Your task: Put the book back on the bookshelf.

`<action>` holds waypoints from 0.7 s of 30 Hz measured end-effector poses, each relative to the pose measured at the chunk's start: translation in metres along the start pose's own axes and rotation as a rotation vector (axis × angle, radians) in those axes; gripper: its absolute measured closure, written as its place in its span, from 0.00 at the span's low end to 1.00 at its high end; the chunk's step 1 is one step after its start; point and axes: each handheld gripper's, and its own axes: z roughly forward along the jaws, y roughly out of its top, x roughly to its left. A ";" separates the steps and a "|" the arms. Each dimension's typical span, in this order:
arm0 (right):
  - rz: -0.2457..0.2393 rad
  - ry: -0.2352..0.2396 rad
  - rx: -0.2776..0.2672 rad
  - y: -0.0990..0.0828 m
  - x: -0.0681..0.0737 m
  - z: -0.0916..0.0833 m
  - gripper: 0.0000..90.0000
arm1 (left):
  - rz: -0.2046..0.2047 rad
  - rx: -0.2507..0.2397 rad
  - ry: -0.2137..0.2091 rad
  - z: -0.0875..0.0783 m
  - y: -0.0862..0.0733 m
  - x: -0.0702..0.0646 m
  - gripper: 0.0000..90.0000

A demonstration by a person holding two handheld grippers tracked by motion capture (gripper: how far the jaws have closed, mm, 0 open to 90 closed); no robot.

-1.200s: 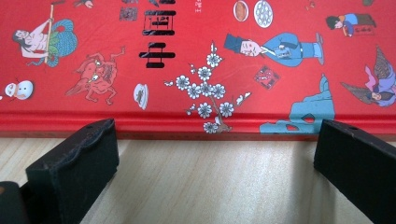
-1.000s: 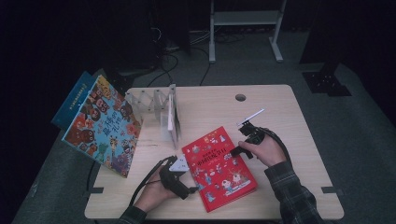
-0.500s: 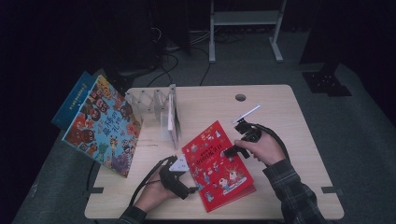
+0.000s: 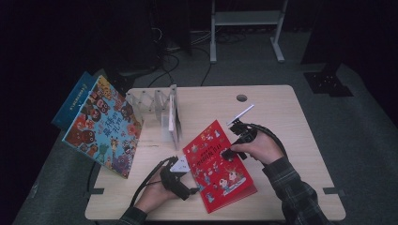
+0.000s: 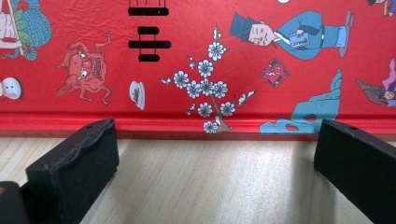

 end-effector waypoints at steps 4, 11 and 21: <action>0.032 0.047 -0.019 0.002 -0.001 -0.003 0.78 | 0.001 0.001 0.000 0.000 0.000 0.000 0.00; 0.089 0.108 -0.028 0.007 0.002 -0.006 0.86 | 0.001 0.002 -0.001 0.000 0.000 0.000 0.00; 0.132 0.138 -0.020 0.012 0.010 -0.009 0.93 | 0.001 0.004 -0.002 -0.001 0.000 0.000 0.00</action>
